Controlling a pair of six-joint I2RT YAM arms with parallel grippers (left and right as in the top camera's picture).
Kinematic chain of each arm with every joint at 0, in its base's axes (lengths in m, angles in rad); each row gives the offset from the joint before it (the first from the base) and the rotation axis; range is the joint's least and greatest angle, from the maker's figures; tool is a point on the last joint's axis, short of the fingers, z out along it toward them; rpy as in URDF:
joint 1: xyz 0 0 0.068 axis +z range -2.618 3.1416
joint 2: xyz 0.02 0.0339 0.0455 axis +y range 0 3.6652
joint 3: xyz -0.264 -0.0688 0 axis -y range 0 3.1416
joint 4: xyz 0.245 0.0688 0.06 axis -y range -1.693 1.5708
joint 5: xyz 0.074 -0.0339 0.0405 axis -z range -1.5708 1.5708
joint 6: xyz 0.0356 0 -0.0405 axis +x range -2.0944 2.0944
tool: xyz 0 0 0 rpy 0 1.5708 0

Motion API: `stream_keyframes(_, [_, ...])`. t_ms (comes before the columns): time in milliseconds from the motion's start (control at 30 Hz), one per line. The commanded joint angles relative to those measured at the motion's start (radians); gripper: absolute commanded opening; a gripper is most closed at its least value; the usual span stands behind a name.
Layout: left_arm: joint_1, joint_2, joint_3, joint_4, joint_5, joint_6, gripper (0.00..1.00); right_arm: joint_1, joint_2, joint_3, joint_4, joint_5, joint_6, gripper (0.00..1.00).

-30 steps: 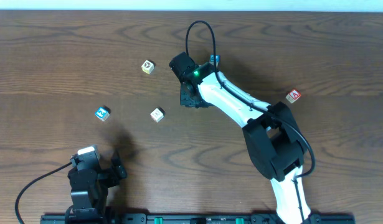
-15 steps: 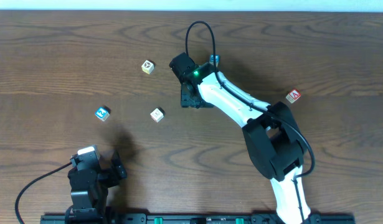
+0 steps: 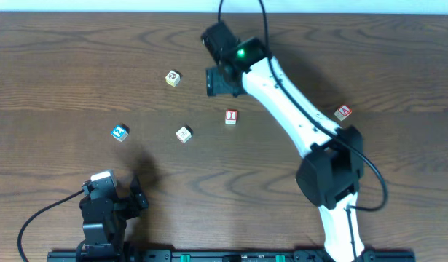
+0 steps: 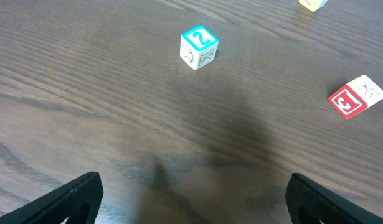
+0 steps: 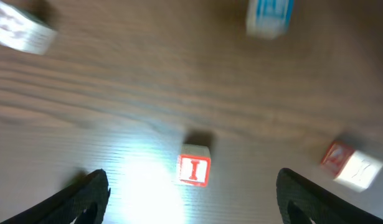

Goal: Spell out Ai2
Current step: 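Move the right gripper to the red 'A' block at right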

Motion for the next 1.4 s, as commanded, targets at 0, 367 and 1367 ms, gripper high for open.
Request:
stream_keyframes(0, [0.003, -0.006, -0.012, -0.004, -0.013, 0.018, 0.95, -0.015, -0.089, 0.11, -0.04, 0.016, -0.193, 0.99])
stream_keyframes(367, [0.003, -0.006, -0.012, -0.004, -0.013, 0.018, 0.95, -0.319, -0.165, 0.126, -0.331, 0.023, -0.204, 0.99])
stream_keyframes(1367, [0.003, -0.006, -0.012, -0.004, -0.013, 0.018, 0.95, -0.703, -0.163, -0.515, 0.072, -0.05, -0.873, 0.93])
